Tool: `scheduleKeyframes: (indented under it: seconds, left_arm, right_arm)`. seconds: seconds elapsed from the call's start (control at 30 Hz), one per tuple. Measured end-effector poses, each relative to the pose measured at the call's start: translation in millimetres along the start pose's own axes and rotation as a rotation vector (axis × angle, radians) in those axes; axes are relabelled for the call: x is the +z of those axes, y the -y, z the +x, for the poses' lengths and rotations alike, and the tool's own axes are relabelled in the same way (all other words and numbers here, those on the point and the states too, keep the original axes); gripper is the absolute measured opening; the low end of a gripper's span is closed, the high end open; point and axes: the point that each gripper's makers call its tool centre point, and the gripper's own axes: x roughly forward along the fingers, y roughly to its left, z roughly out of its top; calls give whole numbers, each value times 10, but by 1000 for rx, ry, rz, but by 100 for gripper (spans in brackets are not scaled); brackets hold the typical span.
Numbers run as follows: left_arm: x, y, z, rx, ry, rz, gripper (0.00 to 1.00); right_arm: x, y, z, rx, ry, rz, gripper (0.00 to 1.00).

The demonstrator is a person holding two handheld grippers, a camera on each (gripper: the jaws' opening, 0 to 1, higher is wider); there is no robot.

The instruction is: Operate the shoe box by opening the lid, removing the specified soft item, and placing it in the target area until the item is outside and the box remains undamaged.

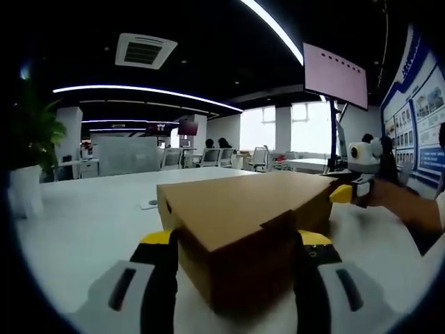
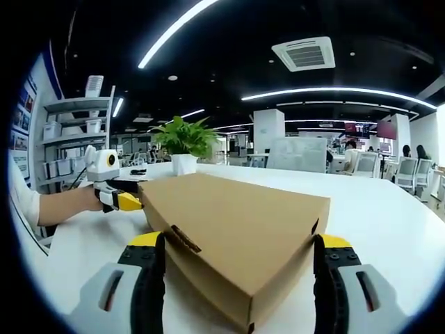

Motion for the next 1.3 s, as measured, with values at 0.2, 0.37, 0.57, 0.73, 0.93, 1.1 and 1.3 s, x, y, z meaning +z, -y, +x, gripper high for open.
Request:
scheduleKeyframes:
  seconds: [0.2,0.37,0.57,0.73,0.93,1.1,1.3]
  left_arm:
    - [0,-6,-11,3,1,0,68]
    - [1,-11,-17,5,-3,-1,68]
    - [-9,20,-44,6,-1,-1,67]
    - [-11,35,-66,6,1,1,67]
    - [-14,42,-87,11,2,1,67]
    - [-17,54,-97,14,-3,1,67]
    - [-18,52,-112,22,-3,1,67]
  right_arm:
    - [-1,-14,-10,5,1,-1,90]
    - [0,-18,-16,8,2,-1,90]
    - [0,-26,-19,11,2,-1,90]
    - [-1,-39,-26,16,2,-2,90]
    - [-2,-53,-36,20,0,-2,90]
    - [-4,-61,-42,23,-1,-2,90]
    - [-5,-68,-51,27,-2,-3,90]
